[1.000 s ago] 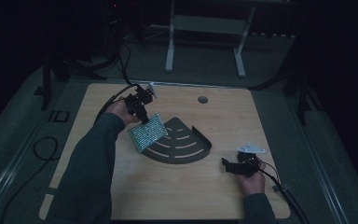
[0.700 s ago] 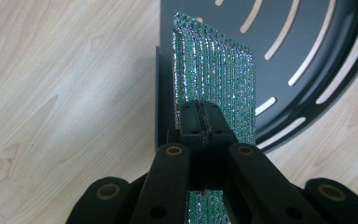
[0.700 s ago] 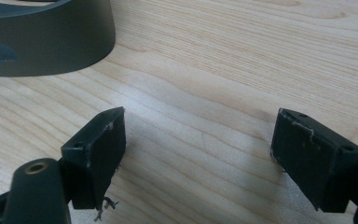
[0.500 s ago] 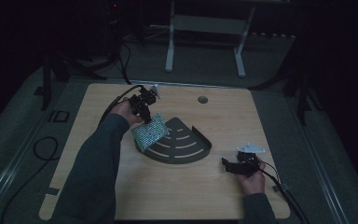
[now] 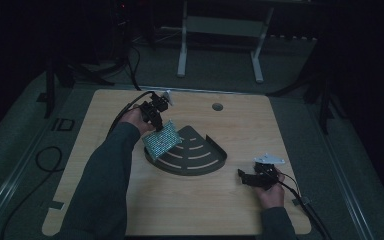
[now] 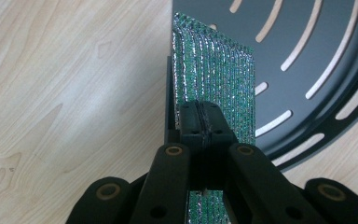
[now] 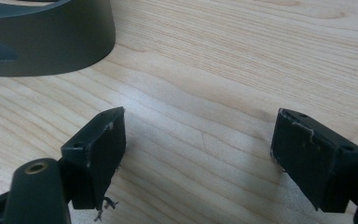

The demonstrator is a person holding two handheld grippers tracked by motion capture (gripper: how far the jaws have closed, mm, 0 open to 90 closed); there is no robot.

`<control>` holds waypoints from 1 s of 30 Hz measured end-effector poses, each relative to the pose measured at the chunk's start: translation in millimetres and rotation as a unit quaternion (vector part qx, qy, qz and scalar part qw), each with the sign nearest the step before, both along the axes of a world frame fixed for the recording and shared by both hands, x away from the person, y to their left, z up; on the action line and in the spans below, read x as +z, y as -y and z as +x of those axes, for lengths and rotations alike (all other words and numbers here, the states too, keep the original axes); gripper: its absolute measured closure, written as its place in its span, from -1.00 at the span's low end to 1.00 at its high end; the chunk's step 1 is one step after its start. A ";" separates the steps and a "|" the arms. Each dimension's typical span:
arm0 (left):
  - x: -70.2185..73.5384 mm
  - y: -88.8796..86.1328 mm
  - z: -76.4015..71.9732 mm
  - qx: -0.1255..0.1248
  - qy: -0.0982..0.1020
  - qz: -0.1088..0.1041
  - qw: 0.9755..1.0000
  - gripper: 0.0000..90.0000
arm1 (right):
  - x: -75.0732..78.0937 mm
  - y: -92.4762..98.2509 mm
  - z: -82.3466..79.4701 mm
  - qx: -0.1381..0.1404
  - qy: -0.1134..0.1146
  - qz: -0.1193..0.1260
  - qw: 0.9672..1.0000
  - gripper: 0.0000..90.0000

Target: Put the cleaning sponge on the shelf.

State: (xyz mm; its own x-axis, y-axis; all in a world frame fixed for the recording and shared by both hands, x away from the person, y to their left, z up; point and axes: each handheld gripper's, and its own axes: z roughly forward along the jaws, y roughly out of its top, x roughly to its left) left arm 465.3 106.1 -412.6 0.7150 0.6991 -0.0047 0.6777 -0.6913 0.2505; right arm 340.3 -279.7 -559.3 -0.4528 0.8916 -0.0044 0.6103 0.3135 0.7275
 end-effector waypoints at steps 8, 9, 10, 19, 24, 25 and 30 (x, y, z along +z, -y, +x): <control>-5.9 3.0 5.5 0.006 -0.002 -0.004 1.000 1.00 | 0.0 0.1 0.0 0.001 0.000 -0.001 1.000 -0.61; -6.2 3.0 6.2 0.007 -0.003 -0.006 1.000 1.00 | 0.0 0.1 0.0 0.000 0.000 0.000 1.000 -0.61; -6.2 3.0 6.2 0.007 -0.003 -0.006 1.000 1.00 | 0.0 0.1 0.0 0.000 0.000 0.000 1.000 -0.61; -11.9 5.8 10.9 0.006 0.001 -0.010 1.000 1.00 | 0.0 0.1 0.0 0.001 0.000 -0.001 1.000 -0.61; -17.1 9.6 12.3 0.004 -0.001 -0.007 1.000 1.00 | 0.0 0.1 0.0 0.001 0.000 -0.001 1.000 -0.61; -17.8 10.3 12.5 0.005 -0.002 -0.007 1.000 1.00 | 0.0 0.1 0.0 0.001 0.000 -0.001 1.000 -0.61; -21.7 12.1 13.6 0.000 -0.004 -0.002 1.000 1.00 | 0.0 0.1 0.0 0.001 0.000 -0.001 1.000 -0.61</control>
State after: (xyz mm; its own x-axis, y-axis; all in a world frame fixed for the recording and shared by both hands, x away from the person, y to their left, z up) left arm 478.9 94.1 -434.3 0.7144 0.6997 -0.0129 0.6800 -0.6897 0.2486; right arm 340.3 -279.9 -559.3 -0.4539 0.8911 -0.0057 0.6099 0.3153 0.7270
